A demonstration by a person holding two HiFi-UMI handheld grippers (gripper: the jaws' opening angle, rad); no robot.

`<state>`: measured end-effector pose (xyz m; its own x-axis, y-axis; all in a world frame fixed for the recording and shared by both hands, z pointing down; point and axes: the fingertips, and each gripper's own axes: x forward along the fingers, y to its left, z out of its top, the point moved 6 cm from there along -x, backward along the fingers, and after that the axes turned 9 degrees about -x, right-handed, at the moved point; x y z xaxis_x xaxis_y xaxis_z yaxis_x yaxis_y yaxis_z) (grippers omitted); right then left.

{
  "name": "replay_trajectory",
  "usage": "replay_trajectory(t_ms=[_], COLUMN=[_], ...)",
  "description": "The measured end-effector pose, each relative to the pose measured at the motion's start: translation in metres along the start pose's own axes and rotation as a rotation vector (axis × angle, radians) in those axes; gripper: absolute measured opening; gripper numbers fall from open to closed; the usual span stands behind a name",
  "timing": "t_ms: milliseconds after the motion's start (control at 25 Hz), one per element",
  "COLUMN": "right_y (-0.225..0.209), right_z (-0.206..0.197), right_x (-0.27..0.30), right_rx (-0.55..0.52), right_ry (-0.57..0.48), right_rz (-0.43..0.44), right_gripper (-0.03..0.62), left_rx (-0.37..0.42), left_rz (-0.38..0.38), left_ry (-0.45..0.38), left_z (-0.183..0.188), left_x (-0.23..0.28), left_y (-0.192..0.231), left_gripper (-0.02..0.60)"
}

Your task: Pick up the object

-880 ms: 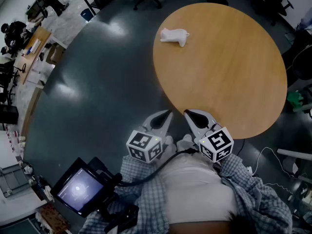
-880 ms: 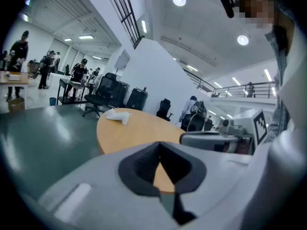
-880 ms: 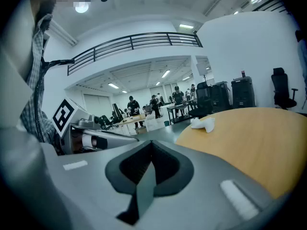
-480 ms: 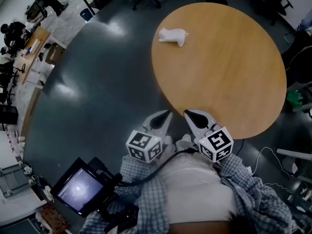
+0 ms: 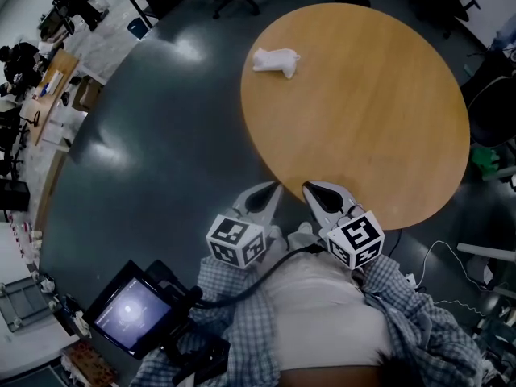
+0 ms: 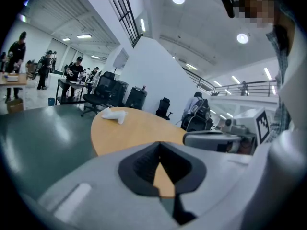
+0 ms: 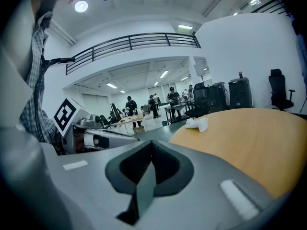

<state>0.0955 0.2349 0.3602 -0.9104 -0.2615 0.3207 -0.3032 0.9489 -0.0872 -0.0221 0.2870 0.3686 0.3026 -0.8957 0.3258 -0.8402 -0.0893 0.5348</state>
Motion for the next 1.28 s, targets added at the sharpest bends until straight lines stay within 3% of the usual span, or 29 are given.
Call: replay_trajectory(t_ms=[720,1120,1280], right_y=[-0.042,-0.075,-0.089], right_z=[-0.014,-0.001,0.003], right_x=[-0.031,0.006,0.018], right_rx=[0.059,0.076,0.109], right_ry=[-0.016,-0.005,0.015], right_rz=[-0.028,-0.098,-0.133], right_gripper=[0.005,0.005,0.005], left_rx=[0.068,0.229,0.336], left_rz=[0.063,0.097,0.086], left_ry=[-0.022,0.031,0.103], left_z=[0.007,0.048,0.068], left_x=[0.033,0.076,0.100], left_y=[-0.011,0.041,0.061], left_gripper=[0.003,0.003,0.060])
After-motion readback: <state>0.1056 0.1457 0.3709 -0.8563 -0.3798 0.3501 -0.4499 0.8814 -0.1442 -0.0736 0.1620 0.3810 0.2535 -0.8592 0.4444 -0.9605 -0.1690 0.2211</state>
